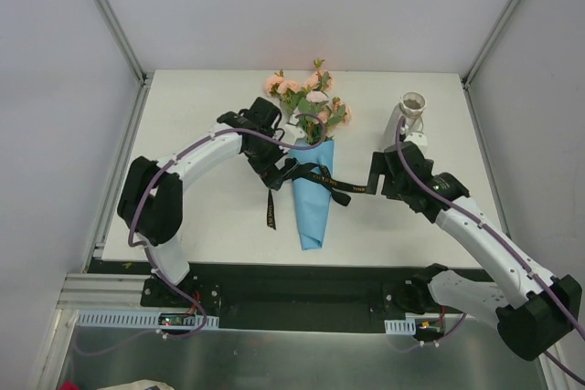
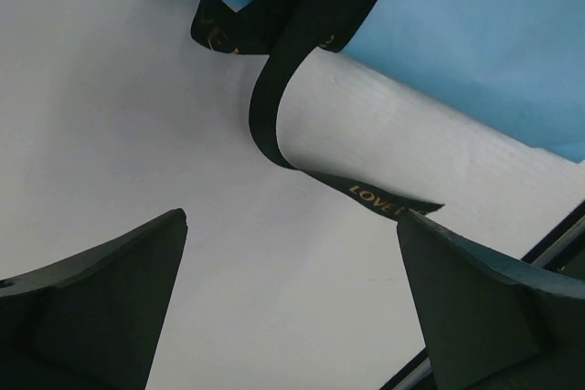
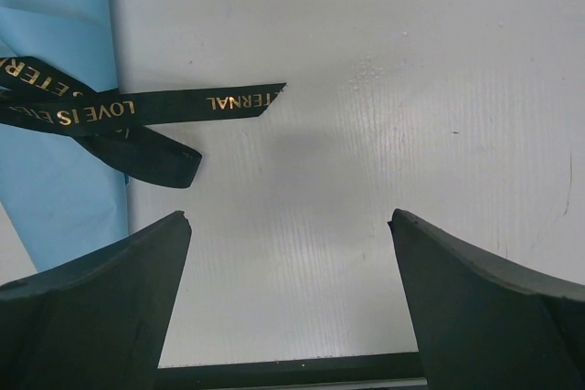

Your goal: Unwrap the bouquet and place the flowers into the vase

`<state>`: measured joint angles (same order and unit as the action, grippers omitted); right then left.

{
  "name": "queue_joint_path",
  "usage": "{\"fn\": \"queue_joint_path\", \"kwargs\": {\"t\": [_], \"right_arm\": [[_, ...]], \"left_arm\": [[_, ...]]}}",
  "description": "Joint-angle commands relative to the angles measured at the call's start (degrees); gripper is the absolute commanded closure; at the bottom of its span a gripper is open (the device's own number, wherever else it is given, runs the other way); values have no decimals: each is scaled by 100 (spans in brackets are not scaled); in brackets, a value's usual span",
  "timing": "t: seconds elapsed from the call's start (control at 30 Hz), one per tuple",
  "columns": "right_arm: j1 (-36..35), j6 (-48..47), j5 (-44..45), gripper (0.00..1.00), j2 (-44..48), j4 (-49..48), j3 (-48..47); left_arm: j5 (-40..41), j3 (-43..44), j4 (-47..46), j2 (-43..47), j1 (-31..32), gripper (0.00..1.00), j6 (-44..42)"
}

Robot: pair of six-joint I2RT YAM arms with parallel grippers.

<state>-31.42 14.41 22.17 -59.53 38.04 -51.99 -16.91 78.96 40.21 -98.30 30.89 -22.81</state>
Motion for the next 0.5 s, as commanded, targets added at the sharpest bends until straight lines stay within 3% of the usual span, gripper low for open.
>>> {"fn": "queue_joint_path", "kwargs": {"t": [0.0,0.17,0.27,0.37,0.47], "right_arm": [[22,88,190,6,283,-166,136],[39,79,235,7,407,-192,329],[57,97,235,9,495,-262,443],[57,97,244,9,495,-324,514],[66,53,200,9,442,-586,593]], "left_arm": [[108,190,-469,-391,188,1,-207],[337,120,-953,-760,303,7,-207],[215,129,-1076,-883,321,25,-242],[179,155,-1111,-1033,329,31,-286],[258,120,-1199,-1156,338,48,-373]]}}
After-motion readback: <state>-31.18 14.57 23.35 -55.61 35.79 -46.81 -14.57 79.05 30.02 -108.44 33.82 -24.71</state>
